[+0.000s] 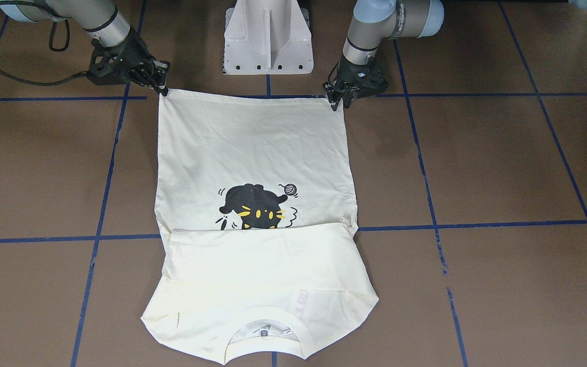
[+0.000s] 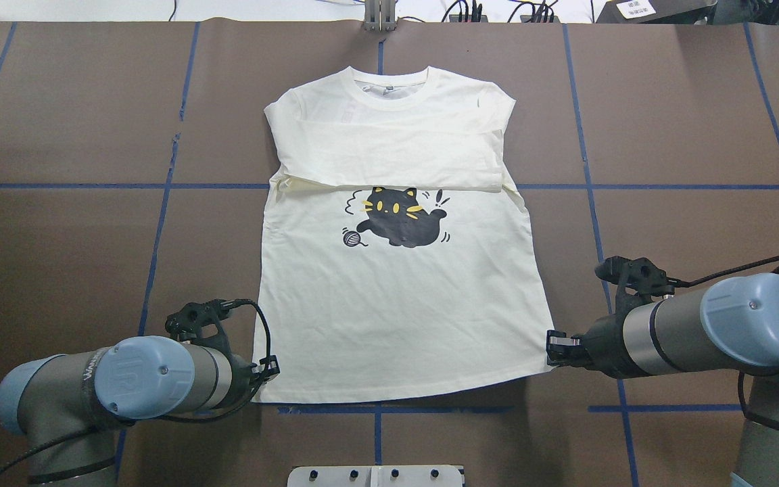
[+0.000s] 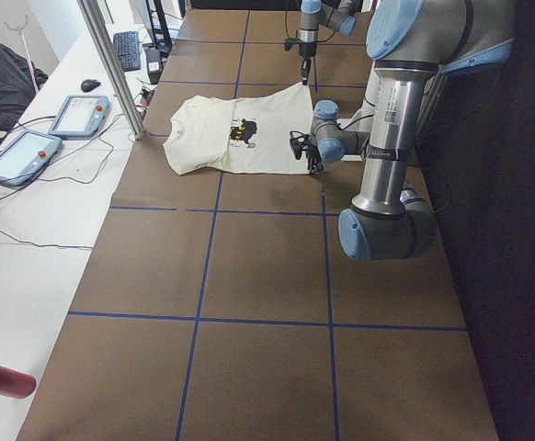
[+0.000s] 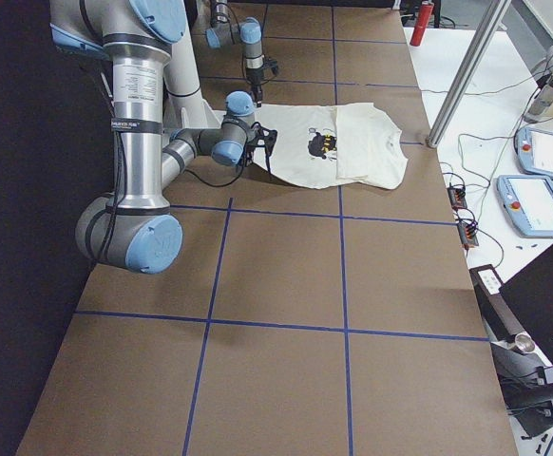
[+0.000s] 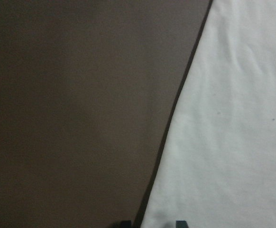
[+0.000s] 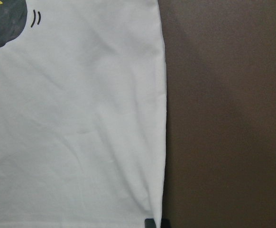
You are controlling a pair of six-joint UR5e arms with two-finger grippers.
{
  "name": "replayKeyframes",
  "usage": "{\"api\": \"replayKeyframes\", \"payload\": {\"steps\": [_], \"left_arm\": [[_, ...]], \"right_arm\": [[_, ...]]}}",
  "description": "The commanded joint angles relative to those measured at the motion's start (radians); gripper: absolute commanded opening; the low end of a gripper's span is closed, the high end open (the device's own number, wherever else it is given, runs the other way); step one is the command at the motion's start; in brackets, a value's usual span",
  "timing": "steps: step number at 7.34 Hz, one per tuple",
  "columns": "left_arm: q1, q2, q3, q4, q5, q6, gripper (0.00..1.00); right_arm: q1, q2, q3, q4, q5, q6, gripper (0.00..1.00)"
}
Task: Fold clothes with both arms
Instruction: 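Grasp both hem corners nearest the robot with both grippers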
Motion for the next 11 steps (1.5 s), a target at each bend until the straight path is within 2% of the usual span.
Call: {"api": "replayKeyframes", "payload": {"steps": [1, 6, 8, 10, 11], "left_arm": [[0.005, 0.001, -0.004, -0.001, -0.001, 0.001, 0.32], [0.022, -0.001, -0.001, 0.001, 0.001, 0.0, 0.31], [0.022, 0.001, -0.006, 0.002, -0.001, 0.001, 0.0], [0.018, 0.004, -0.04, 0.019, -0.004, 0.004, 0.0], [0.018, 0.005, -0.099, 0.078, -0.007, 0.009, 0.0]], "right_arm": [[0.001, 0.0, -0.001, 0.0, 0.0, 0.0, 0.0], [0.001, 0.002, -0.001, 0.0, 0.002, 0.0, 0.0], [0.001, 0.002, -0.001, 0.0, 0.004, 0.0, 0.0], [-0.001, 0.003, 0.001, 0.0, 0.005, 0.0, 0.0], [0.001, 0.003, 0.004, -0.002, 0.007, 0.0, 0.0]]}}
